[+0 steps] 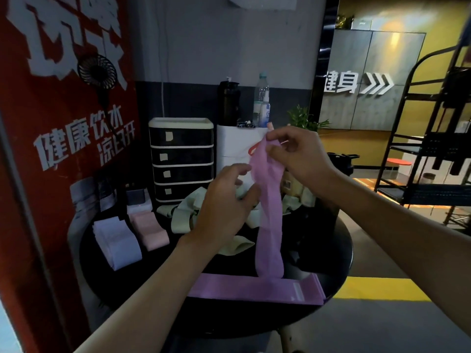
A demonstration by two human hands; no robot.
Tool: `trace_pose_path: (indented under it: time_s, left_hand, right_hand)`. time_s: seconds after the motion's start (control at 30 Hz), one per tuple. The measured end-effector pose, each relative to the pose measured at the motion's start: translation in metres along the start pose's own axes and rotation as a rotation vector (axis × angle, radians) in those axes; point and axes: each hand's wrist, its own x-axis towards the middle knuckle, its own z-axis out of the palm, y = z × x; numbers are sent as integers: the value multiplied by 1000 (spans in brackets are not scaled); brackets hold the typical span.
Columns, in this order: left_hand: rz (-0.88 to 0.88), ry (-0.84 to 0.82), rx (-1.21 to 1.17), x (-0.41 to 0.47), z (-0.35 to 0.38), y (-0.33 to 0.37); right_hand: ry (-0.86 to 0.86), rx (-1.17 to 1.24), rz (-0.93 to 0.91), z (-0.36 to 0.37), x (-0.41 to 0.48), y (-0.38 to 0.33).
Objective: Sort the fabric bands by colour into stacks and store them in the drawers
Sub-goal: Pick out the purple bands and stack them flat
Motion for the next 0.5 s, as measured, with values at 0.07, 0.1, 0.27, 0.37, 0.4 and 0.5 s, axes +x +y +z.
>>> trace_pose_path:
  time_s: [0.07,0.1,0.27,0.37,0.4,0.5]
  left_hand:
    - [-76,-50,-180,5,3,11]
    - [-98,-69,-258,5,4,15]
    - [-126,-82,-418,1,6,26]
    - [-88,-48,-335,-3,1,29]
    - [-89,-37,-329,-3,-2,29]
    - [-162,-13,-375,-2,-13,27]
  right_hand:
    - [-11,11,0,-3,-5,-4]
    - [-15,29,9,-4,-7,-6]
    - [-49,53,22,-9,-19,-9]
    - [-84,44,40,-13,-24,-6]
    - [-95,43,49,-15,-26,-5]
    - [-96,58,94,-22,-32,0]
